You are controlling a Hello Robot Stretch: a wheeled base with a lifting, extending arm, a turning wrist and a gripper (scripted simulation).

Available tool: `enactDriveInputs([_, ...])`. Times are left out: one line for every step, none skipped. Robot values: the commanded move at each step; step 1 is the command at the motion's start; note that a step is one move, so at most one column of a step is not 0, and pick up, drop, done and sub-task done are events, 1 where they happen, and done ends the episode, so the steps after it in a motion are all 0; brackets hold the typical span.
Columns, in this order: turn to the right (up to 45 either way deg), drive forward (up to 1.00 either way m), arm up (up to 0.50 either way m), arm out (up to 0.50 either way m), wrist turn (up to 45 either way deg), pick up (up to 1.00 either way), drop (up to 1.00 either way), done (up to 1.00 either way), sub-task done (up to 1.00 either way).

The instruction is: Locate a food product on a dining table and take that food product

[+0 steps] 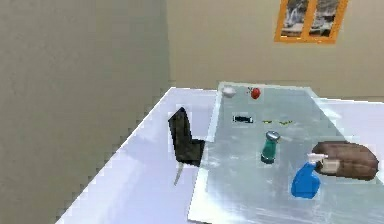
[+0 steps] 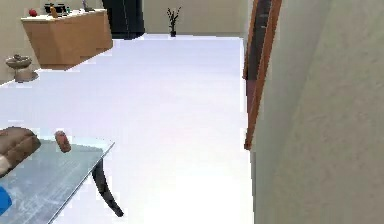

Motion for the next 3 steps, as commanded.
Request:
enactDriveInputs([45.0,0.0,0.0,0.0,0.0,0.0,0.0,0.0,0.0])
enactDriveInputs([12.0,0.0,0.0,0.0,0.0,0.0,0.0,0.0,0.0])
enactDriveInputs([0.0,0.45,0.0,0.0,0.0,0.0,0.0,0.0,0.0])
